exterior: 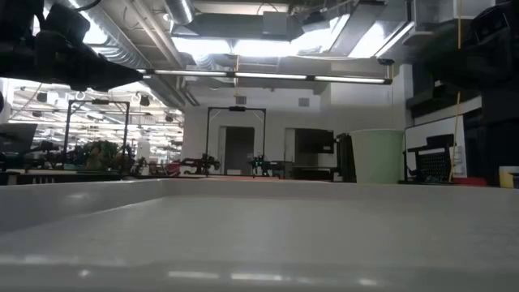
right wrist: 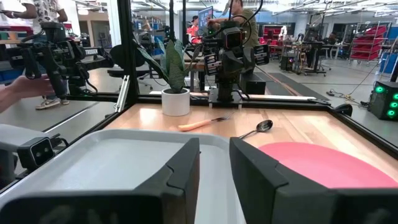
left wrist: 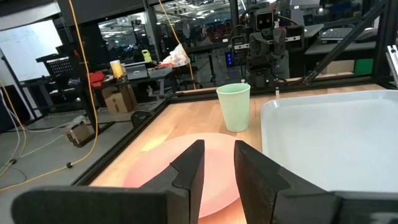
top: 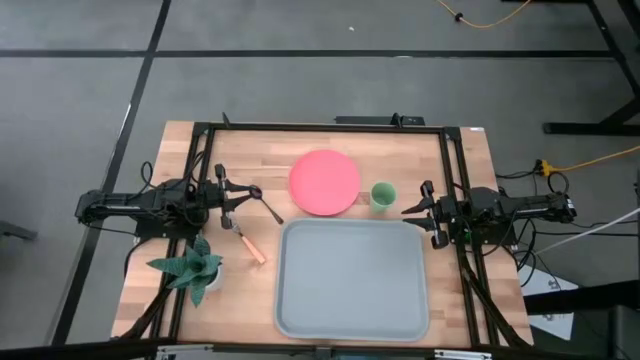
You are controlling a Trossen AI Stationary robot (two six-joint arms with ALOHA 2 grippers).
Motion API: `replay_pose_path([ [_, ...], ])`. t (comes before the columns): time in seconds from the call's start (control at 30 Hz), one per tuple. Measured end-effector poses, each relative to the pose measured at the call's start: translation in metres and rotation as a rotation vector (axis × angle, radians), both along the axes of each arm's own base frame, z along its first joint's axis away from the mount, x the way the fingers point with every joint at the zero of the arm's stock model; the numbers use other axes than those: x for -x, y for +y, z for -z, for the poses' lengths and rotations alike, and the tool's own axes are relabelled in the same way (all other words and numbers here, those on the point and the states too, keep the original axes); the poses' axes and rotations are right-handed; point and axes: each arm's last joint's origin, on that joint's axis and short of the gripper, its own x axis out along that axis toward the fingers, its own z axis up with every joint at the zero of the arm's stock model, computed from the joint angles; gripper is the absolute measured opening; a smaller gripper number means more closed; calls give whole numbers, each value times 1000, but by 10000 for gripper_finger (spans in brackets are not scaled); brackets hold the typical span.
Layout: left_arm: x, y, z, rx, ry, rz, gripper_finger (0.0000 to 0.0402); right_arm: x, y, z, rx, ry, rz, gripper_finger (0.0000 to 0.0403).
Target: Pick and place plate/cup/fork/spoon on tray
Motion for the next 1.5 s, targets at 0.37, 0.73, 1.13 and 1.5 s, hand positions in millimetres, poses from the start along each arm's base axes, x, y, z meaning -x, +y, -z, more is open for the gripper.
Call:
replay_pose_path([
  [0.37, 1, 0, -11, 78, -138, 19, 80, 0, 0, -1, -2, -13, 0, 94],
  [0.73, 3, 0, -20, 105, -239, 20, 80, 4, 2, -23, -18, -244, -89, 94],
  [1.13, 3, 0, -21, 155, -261, 26, 80, 12, -3, -111, 94, -372, 77, 94],
  [1.5, 3, 0, -21, 152, -257, 25, 80, -55, -18, -143, 89, 584, 566, 94],
])
